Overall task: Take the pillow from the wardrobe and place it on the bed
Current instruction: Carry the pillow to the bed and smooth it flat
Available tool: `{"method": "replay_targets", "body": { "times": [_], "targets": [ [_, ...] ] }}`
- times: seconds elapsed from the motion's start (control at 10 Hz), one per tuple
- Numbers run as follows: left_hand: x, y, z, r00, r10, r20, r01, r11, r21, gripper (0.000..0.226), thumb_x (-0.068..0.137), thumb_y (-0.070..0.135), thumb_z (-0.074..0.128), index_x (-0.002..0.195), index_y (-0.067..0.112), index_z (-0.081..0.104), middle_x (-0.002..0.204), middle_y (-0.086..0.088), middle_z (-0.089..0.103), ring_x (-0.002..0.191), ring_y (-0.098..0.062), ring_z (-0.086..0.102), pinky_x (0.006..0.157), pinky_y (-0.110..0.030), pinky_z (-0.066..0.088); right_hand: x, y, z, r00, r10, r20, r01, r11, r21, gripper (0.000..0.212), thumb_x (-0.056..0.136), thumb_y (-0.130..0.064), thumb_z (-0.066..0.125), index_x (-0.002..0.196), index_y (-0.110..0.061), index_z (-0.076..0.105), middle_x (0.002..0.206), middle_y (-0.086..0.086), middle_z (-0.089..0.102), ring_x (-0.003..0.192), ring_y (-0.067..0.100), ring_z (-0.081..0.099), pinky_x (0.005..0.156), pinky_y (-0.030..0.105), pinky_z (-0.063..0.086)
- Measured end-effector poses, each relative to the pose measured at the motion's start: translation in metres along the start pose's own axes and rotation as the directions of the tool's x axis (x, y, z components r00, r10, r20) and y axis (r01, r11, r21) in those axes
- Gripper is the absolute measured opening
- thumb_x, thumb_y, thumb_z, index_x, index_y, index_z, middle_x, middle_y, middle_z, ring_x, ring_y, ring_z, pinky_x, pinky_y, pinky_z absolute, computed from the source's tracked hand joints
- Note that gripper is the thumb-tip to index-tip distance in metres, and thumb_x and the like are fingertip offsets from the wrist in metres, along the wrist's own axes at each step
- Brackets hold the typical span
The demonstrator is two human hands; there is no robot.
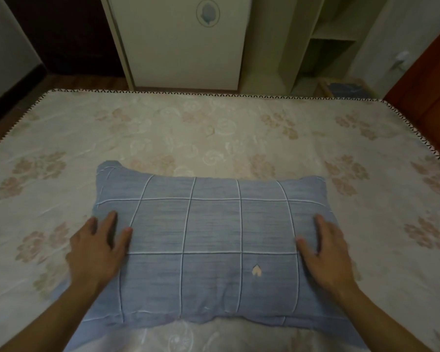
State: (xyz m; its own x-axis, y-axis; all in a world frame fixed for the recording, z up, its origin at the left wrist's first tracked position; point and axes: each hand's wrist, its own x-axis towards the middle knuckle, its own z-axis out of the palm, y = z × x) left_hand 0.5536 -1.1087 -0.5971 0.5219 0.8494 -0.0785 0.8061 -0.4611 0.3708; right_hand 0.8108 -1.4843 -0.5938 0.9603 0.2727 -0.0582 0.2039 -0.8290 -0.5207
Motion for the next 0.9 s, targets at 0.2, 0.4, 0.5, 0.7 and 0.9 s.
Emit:
{"method": "replay_targets", "body": {
  "times": [0.2, 0.4, 0.5, 0.7, 0.9],
  "targets": [
    [-0.009, 0.023, 0.006, 0.976, 0.064, 0.210, -0.079, 0.995, 0.064, 0.096, 0.065, 0.086, 0.026, 0.151, 0.043, 0.019, 0.162, -0.010, 0.014, 0.147, -0.035, 0.015, 0.112, -0.060, 0.024, -0.004, -0.019, 0.012, 0.974, 0.012, 0.227, 0.026, 0.987, -0.160, 0.098, 0.064, -0.089, 0.026, 0.152, -0.046, 0.012, 0.165, 0.008, 0.002, 0.151, 0.032, 0.006, 0.116, 0.059, 0.021],
    [-0.005, 0.006, 0.030, 0.952, 0.081, 0.294, -0.087, 0.996, 0.009, 0.110, 0.053, 0.097, 0.017, 0.151, 0.045, 0.016, 0.163, -0.010, 0.010, 0.149, -0.032, 0.010, 0.115, -0.058, 0.020, -0.005, -0.005, 0.030, 0.957, 0.035, 0.289, 0.029, 0.976, -0.216, 0.099, 0.059, -0.095, 0.017, 0.149, -0.055, 0.003, 0.166, 0.005, -0.003, 0.151, 0.034, 0.003, 0.114, 0.063, 0.021],
    [0.005, 0.012, 0.039, 0.935, 0.076, 0.347, -0.085, 0.996, 0.011, 0.112, 0.052, 0.097, 0.020, 0.151, 0.045, 0.016, 0.163, -0.010, 0.011, 0.149, -0.031, 0.009, 0.116, -0.055, 0.019, 0.001, -0.002, 0.037, 0.944, 0.058, 0.325, 0.021, 0.971, -0.237, 0.086, 0.074, -0.087, 0.031, 0.148, -0.055, 0.000, 0.166, 0.005, -0.005, 0.151, 0.035, 0.001, 0.115, 0.063, 0.017],
    [0.000, 0.013, 0.029, 0.885, 0.072, 0.460, -0.089, 0.996, 0.015, 0.106, 0.059, 0.089, 0.034, 0.152, 0.041, 0.015, 0.163, -0.010, 0.008, 0.150, -0.029, 0.007, 0.119, -0.049, 0.015, 0.000, 0.006, 0.030, 0.918, 0.109, 0.382, -0.015, 0.971, -0.239, 0.085, 0.079, -0.080, 0.041, 0.149, -0.054, 0.002, 0.166, 0.005, -0.006, 0.151, 0.033, 0.000, 0.117, 0.061, 0.017],
    [-0.002, 0.042, -0.035, 0.903, 0.082, 0.421, 0.163, 0.842, -0.513, 0.073, 0.080, 0.059, 0.062, 0.142, 0.025, 0.046, 0.151, -0.002, 0.041, 0.134, -0.019, 0.039, 0.109, -0.036, 0.029, 0.015, -0.028, -0.016, 0.947, -0.001, 0.321, -0.017, 0.998, 0.055, 0.086, 0.086, -0.056, 0.061, 0.155, -0.027, 0.020, 0.161, 0.014, 0.021, 0.148, 0.030, 0.021, 0.119, 0.046, 0.023]
  ]
}}
